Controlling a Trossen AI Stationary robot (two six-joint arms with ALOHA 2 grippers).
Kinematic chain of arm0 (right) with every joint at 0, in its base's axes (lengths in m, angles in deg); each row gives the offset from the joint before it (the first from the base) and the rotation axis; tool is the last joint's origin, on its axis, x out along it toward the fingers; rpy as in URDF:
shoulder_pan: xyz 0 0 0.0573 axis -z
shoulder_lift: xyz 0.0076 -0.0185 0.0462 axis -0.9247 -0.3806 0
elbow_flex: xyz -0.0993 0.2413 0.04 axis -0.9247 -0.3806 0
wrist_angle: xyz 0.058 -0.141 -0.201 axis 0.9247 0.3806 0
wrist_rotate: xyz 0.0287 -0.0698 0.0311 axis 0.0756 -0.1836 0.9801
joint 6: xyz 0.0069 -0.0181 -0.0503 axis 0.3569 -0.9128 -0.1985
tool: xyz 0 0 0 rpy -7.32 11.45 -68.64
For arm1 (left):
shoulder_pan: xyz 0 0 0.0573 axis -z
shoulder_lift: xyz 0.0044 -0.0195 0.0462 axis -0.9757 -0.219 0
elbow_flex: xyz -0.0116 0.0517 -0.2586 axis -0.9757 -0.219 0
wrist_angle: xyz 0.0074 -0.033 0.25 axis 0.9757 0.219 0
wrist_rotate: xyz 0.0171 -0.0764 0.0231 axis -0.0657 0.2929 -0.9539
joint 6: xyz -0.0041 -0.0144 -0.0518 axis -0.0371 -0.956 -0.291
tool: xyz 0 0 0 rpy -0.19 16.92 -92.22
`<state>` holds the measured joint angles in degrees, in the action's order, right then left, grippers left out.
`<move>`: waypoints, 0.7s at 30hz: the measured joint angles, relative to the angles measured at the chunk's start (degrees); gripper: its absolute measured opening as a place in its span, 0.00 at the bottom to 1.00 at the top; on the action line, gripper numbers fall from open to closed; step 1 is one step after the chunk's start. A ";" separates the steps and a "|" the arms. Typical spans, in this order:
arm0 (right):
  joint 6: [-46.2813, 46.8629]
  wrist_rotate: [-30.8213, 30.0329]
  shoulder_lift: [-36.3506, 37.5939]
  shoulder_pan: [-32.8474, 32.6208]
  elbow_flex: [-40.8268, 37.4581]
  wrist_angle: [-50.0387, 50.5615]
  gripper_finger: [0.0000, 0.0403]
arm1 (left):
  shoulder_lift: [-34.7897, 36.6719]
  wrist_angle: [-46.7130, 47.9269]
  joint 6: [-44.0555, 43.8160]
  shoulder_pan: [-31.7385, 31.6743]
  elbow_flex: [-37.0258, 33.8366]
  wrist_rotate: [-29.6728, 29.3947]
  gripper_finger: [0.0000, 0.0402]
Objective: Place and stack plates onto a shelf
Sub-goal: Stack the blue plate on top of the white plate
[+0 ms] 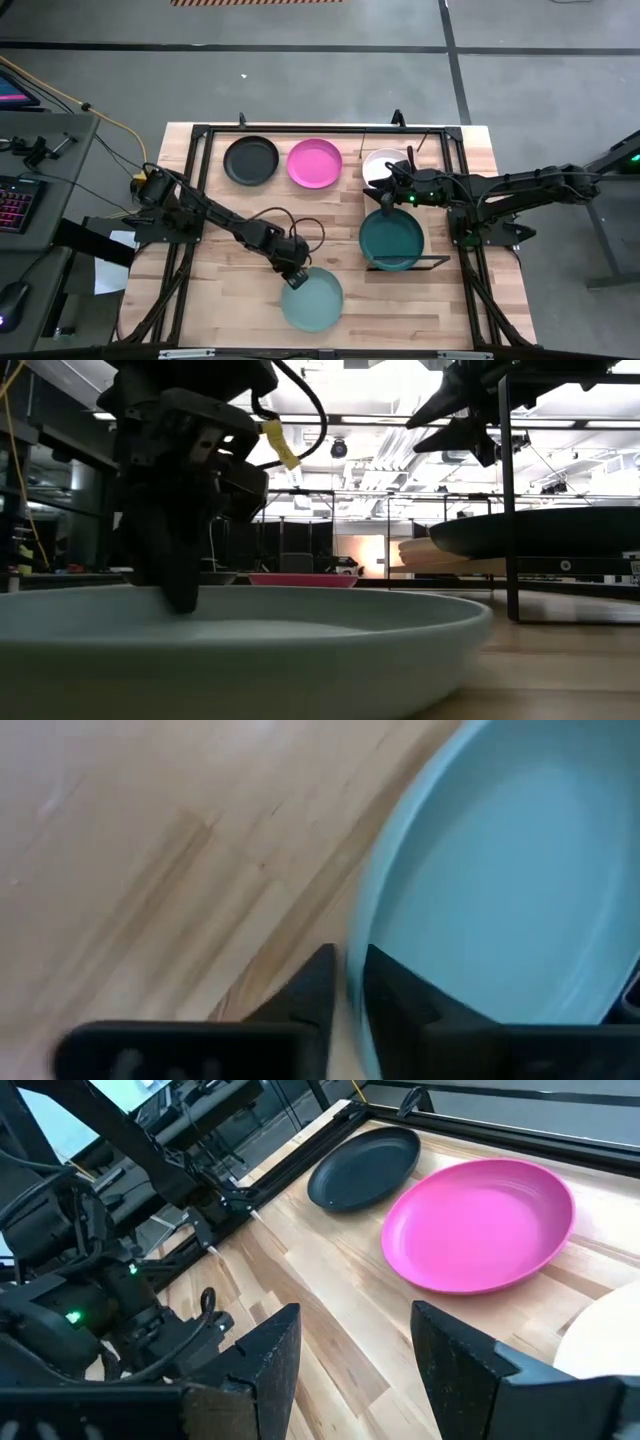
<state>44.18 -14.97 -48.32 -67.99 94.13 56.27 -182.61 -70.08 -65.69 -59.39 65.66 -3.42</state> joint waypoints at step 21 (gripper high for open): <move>-1.74 2.42 0.55 0.00 4.37 -17.33 0.43 | 34.95 29.41 18.02 -30.02 -0.02 -16.70 0.00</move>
<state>42.44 -12.55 -47.77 -67.99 98.51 38.95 -147.66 -40.68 -47.67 -89.41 65.64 -20.11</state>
